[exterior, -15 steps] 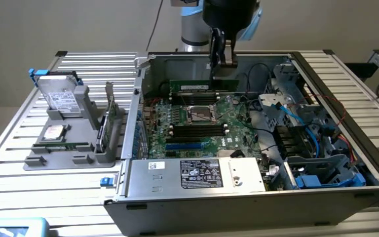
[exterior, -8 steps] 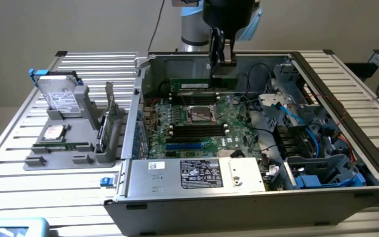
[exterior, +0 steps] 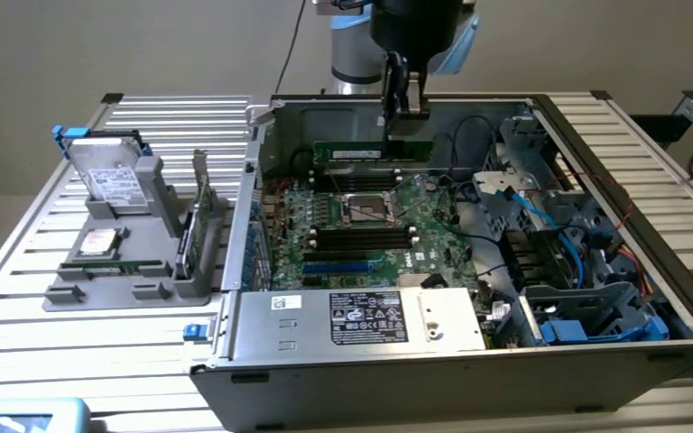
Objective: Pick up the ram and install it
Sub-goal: 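Pick up the ram and move it above insertion slot, then insert the ram into the slot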
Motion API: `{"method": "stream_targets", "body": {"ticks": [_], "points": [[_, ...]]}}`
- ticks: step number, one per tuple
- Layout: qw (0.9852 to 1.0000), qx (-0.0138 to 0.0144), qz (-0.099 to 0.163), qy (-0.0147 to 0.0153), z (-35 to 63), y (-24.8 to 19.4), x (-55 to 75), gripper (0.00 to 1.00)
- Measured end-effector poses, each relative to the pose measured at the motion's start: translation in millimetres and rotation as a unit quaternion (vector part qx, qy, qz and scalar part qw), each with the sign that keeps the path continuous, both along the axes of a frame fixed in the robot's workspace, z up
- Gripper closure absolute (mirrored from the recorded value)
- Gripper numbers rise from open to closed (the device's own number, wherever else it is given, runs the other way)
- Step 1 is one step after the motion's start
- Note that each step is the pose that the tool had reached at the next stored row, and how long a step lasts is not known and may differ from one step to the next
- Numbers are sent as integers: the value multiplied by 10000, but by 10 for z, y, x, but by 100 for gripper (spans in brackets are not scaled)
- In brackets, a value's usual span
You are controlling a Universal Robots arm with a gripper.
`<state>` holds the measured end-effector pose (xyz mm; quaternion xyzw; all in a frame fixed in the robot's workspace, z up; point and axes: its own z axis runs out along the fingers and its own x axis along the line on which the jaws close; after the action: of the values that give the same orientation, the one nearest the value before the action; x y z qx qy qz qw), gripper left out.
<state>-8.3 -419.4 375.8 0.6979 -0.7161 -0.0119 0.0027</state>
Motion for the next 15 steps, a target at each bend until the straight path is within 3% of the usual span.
{"method": "stream_targets", "body": {"ticks": [4,11,15], "points": [[10000,-5,0,0,-9,80,0,86],[10000,-3,0,0,-15,87,0,86],[10000,-4,0,0,-67,95,0,86]]}}
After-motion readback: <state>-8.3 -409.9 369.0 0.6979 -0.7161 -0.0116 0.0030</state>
